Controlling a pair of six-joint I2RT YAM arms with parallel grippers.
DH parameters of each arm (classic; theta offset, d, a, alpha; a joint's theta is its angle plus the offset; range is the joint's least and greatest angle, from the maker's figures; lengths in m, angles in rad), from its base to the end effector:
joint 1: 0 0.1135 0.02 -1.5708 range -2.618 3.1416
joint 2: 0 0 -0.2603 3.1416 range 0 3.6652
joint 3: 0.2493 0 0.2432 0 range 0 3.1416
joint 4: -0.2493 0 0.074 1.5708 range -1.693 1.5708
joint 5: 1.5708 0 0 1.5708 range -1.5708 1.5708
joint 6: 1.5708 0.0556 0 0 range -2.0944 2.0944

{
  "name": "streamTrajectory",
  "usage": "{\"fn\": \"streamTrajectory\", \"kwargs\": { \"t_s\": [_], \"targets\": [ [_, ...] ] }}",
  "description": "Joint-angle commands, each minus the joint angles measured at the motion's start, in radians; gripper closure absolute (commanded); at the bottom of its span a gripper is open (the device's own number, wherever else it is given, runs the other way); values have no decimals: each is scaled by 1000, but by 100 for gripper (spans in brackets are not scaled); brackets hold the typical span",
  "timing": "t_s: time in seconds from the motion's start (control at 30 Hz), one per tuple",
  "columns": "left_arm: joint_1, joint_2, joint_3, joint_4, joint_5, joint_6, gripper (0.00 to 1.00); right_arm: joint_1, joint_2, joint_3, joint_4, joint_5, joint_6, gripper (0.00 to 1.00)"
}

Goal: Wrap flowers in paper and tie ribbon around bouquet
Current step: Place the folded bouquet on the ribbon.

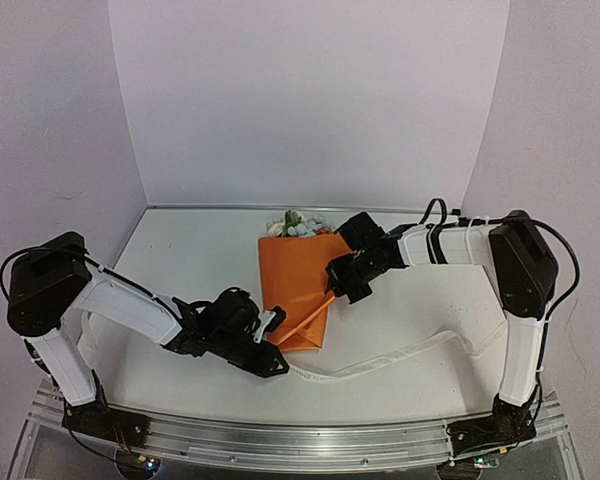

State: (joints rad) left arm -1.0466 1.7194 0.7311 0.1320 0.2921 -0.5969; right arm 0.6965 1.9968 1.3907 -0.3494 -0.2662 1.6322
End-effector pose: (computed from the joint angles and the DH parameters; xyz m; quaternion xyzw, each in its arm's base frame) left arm 0.1471 -0.2865 0.1110 0.2563 0.8922 -0.3462 0.1357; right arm 0.3198 0.2865 0.1614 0.3901 0.8612 0.3257 0.0025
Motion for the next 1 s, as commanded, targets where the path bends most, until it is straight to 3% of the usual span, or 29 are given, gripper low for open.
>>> {"fn": "streamTrajectory", "kwargs": {
  "t_s": [0.0,0.3,0.57,0.73,0.87,0.97],
  "targets": [
    [-3,31,23,70,-110,-25,66,-8,-17,62,-7,24,66,100],
    [-1,35,38,113,-244,-88,65,-8,-20,70,-7,18,93,100],
    [-1,-186,-84,188,-114,-55,60,0,-68,41,-8,17,105,100],
    [-1,-331,-123,96,-126,-76,59,16,-95,0,2,15,116,100],
    [9,-416,-105,-113,-339,-174,58,37,-121,-43,27,22,133,100],
    [87,-419,-91,-231,-378,-267,58,60,-137,-65,47,24,141,100]
  ]
}}
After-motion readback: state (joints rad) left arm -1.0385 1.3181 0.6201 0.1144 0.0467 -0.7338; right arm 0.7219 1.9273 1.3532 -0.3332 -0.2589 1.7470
